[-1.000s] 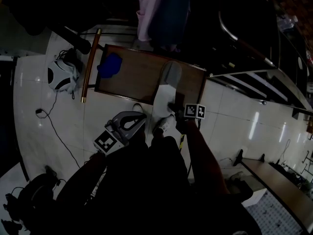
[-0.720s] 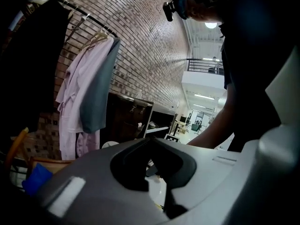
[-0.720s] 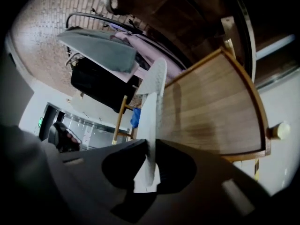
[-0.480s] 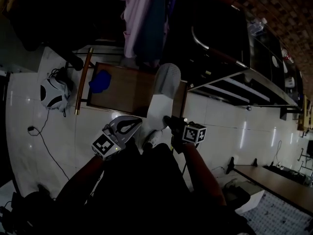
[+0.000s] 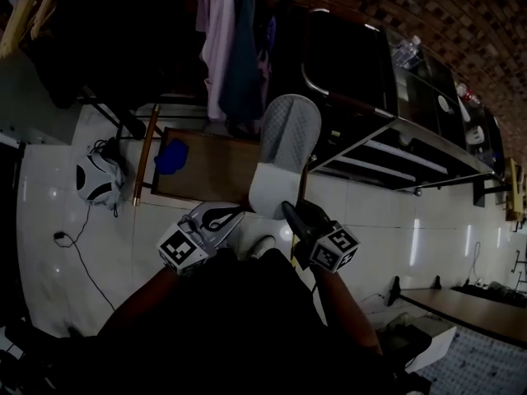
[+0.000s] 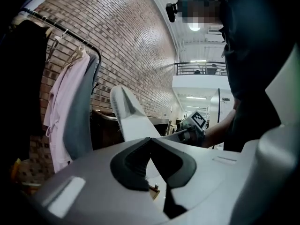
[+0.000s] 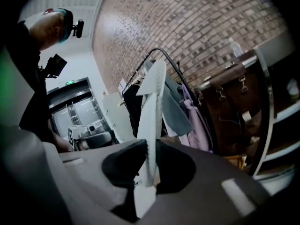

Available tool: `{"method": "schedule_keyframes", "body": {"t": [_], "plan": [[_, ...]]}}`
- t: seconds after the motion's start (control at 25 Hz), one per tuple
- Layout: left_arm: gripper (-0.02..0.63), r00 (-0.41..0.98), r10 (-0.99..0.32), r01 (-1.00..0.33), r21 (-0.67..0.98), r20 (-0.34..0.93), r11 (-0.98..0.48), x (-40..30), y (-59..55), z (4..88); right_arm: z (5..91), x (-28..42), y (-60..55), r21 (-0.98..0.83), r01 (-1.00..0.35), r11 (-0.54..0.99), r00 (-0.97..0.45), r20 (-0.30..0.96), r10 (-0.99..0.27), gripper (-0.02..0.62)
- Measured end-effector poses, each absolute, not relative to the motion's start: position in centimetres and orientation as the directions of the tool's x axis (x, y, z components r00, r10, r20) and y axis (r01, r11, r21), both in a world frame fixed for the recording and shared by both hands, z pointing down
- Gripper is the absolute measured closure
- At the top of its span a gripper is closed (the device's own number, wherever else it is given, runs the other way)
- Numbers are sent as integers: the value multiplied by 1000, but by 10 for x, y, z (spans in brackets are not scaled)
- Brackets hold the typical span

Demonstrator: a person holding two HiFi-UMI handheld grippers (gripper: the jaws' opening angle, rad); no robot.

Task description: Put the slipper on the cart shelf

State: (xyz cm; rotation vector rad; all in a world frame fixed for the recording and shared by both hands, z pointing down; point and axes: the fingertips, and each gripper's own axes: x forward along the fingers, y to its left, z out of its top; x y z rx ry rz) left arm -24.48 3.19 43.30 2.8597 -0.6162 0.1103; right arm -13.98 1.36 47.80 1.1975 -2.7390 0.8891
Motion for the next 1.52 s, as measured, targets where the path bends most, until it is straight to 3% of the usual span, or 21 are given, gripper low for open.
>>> {"method": "schedule_keyframes", "body": {"t": [0.24,0.56,0.92,1.12,1.52], "plan": [[601,910,-401,-414,179,107,-892,-237,32,419,419,-137,17,-319,-740,592,-650,111,-752,535],[601,916,-396,-401,181,67,-898,-232,28,401,385,-139,19,-151,-789,595,-608,58,-792,535],[603,897,-428,-440,129,113,-889,-242,16,407,383,-137,16,-144,-801,581,-593,58,-803,535],[601,908,-415,-419,162,55,-894,-250,6,405,385,-142,14,-125,-804,582,-592,73,-802,535],[601,918,-392,-397,165,62,-903,-260,2,408,388,-154,12,-130,-812,569,-581,83,-810,535]]}}
